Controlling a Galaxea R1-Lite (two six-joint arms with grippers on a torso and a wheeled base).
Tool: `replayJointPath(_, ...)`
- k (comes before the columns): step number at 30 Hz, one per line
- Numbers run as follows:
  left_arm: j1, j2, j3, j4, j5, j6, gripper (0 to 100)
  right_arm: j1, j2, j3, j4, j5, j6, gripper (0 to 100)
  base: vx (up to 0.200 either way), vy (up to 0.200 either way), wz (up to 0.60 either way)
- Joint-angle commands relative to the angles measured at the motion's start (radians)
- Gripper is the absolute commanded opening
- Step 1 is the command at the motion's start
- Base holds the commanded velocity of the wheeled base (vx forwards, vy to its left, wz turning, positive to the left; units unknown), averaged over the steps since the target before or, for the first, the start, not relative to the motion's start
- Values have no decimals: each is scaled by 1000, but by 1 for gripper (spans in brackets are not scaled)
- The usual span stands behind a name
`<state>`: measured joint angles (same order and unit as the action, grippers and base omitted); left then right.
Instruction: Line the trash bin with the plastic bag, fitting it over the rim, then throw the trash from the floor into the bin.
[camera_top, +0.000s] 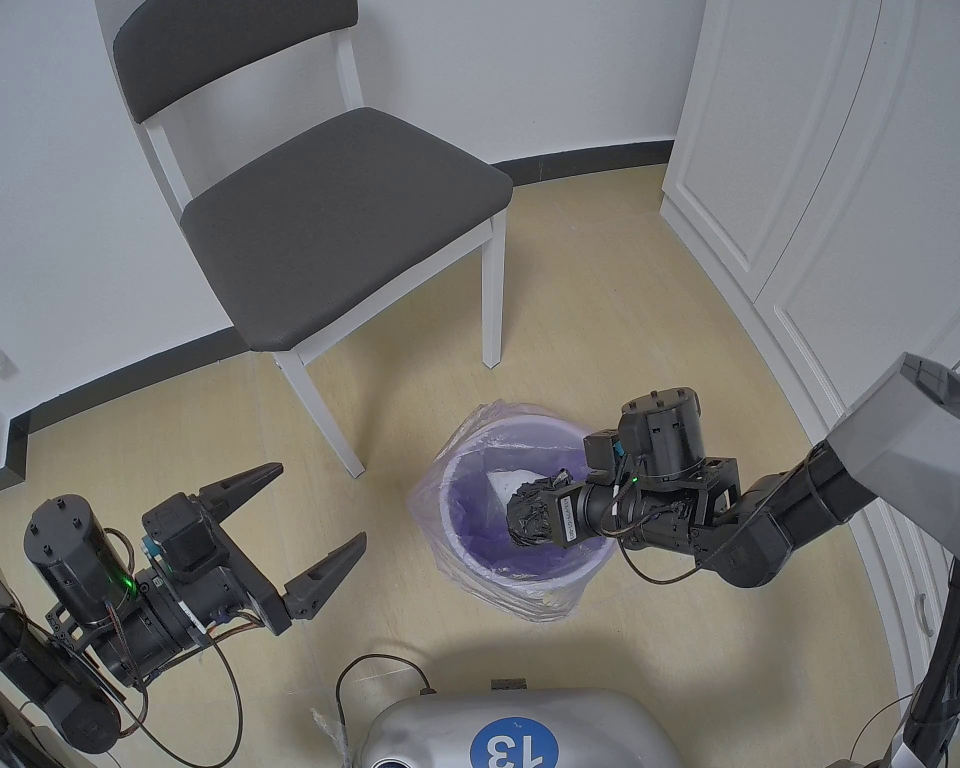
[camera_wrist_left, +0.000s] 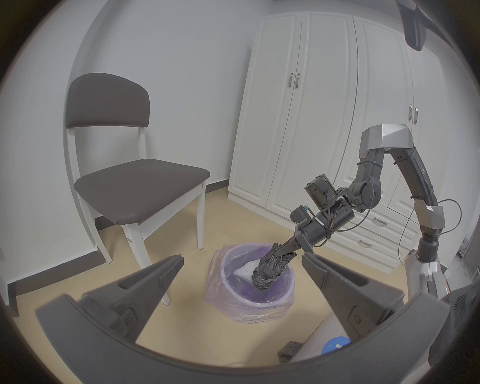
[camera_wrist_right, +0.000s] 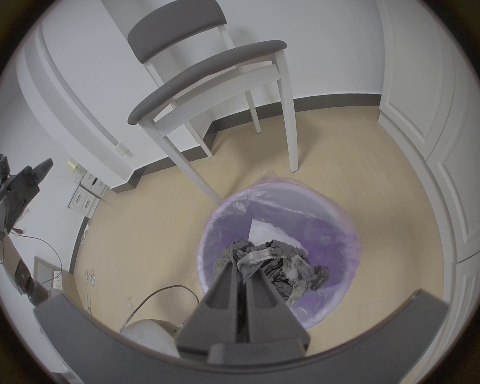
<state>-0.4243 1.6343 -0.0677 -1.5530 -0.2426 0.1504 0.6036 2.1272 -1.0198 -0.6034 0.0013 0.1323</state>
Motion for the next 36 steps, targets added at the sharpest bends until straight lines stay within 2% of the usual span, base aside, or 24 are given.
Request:
replayJointPath(1,-4,3,6,-18,0,0,100,1,-36,55,33,0,-10,0,0,0,0)
replayJointPath(7,-5,3,6,-18,0,0,100,4,-62,107,77,-1,-37,0,0,0,0)
replayJointPath(13,-5,22,5,-18,0,0,100,5,-16,32,83,0,-37,0,0,0,0)
replayJointPath(22,-8,16,5,-18,0,1,100,-30,212,-296,85,-14,-23,0,0,0,0)
replayJointPath(25,-57,-2,6,-18,8,11,100,-30,220,-312,86,-18,-11,0,0,0,0)
replayJointPath(29,-122,-53,29,-18,25,78,100,-30,189,-250,86,-20,-16,0,0,0,0)
replayJointPath(32,-136,-65,31,-18,81,175,100,-28,166,-195,83,-18,-20,0,0,0,0)
replayJointPath(36,-134,-56,8,-18,279,264,100,-27,142,-160,77,-18,-23,0,0,0,0)
